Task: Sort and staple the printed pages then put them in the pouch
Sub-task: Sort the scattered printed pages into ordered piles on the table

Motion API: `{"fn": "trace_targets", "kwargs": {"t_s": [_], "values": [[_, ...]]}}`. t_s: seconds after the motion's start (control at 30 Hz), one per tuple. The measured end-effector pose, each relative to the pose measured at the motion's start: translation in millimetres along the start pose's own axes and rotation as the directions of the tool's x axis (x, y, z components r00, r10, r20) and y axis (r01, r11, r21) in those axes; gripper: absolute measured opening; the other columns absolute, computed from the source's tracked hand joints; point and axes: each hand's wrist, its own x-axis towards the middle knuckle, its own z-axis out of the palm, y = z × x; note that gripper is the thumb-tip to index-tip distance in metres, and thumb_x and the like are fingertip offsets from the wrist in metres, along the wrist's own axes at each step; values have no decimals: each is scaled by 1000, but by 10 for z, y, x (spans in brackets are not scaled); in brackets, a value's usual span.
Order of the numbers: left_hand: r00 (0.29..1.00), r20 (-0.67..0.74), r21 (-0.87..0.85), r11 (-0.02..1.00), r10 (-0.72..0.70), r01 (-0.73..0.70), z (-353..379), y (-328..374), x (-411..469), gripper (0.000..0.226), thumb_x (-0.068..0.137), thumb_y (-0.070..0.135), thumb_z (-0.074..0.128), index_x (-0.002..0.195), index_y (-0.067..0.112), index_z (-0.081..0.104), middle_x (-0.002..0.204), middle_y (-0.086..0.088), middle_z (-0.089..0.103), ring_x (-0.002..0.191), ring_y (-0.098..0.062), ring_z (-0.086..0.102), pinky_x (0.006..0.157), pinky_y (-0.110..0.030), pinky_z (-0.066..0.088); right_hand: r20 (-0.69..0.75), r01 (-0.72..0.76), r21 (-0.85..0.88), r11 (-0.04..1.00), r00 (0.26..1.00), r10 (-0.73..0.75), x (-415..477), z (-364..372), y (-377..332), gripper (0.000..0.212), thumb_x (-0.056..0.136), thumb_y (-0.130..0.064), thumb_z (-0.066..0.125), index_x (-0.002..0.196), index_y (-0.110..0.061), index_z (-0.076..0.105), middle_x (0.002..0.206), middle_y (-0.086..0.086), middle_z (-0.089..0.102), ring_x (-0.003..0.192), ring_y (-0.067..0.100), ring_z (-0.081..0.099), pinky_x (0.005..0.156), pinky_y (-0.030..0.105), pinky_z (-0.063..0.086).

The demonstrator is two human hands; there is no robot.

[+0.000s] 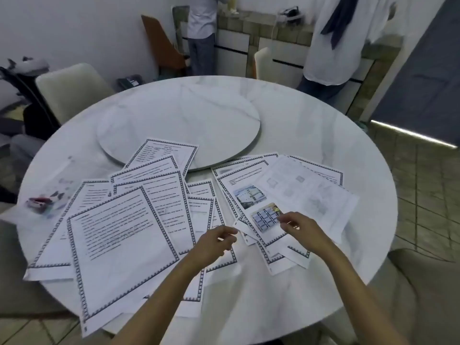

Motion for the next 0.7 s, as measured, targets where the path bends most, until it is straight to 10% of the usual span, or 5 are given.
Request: {"fn": "trace_targets", "kwargs": {"t_s": [0.17,0.37,0.57,0.7], "values": [[987,-147,240,970,61,-24,339,49,491,30,95,16,49,124,16,55,124,-3,57,104,-12,53,72,-7,37,-72,-31,-300,953,997,10,450,-115,339,37,92,-22,54,127,-9,50,129,12,47,120,25,44,92,31,39],[963,-217,500,865,162,-33,770,29,894,47,94,23,50,139,14,38,148,-6,33,136,-21,29,107,-23,24,-102,4,-508,862,993,-65,774,-213,604,53,88,-31,59,132,-9,42,134,12,41,122,28,40,95,36,38],[964,-245,605,794,108,64,1014,-63,1084,54,94,24,50,144,17,30,157,-7,15,145,-24,11,117,-35,13,-19,121,-597,793,986,-165,869,-245,748,39,87,-30,60,116,-6,54,113,14,52,109,29,49,72,35,47],[949,-292,584,808,117,80,1069,-61,1105,54,91,20,55,141,14,37,155,-9,22,144,-28,17,117,-40,19,10,212,-666,715,961,-275,904,-270,794,33,48,-18,88,68,-10,62,66,5,58,60,21,60,35,18,28]]}}
